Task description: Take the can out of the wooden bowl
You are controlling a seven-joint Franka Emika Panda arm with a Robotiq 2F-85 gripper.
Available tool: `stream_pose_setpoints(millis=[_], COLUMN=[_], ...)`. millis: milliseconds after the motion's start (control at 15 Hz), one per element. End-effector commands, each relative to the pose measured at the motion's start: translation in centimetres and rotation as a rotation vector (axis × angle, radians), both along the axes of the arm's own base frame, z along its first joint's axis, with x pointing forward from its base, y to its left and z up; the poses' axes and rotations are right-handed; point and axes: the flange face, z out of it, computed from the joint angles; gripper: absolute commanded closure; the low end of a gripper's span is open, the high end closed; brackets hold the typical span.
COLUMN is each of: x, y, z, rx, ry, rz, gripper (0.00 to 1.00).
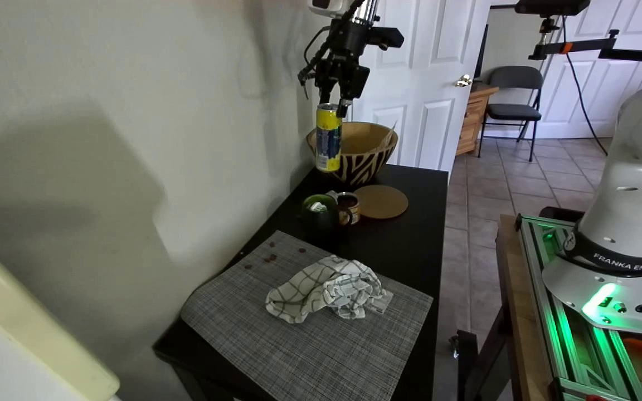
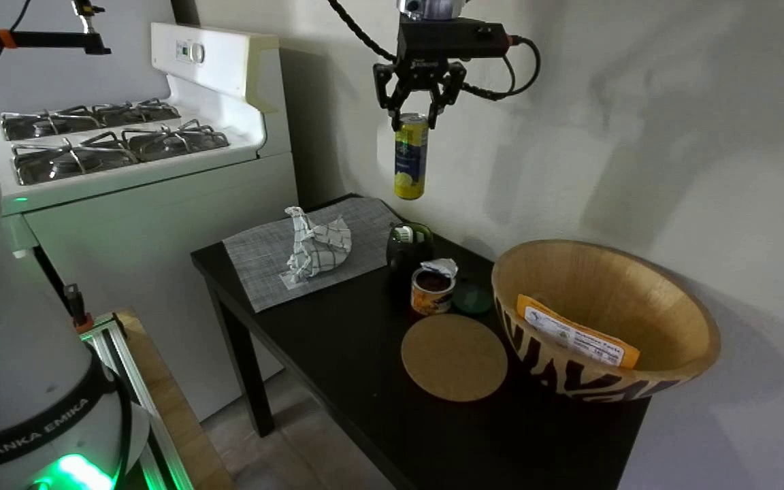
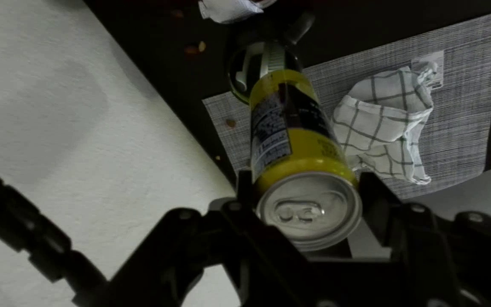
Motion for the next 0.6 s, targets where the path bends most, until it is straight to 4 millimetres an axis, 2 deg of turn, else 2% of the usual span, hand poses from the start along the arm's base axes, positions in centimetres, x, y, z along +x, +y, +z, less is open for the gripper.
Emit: stream_pose_setpoints(millis=[0, 267, 467, 533], x=[-0.8, -0.8, 0.3, -0.3], y=[3.8, 7.5, 8.8, 8.4], z=[-1.3, -3.3, -5.2, -4.4], rx=[-0.002, 0.002, -0.004, -0.013], ry=[0.029, 0.043, 0.063, 0.072], rz=[0.124, 0.217, 0.209, 0.213], gripper=[0.62, 0.62, 0.62, 0.62])
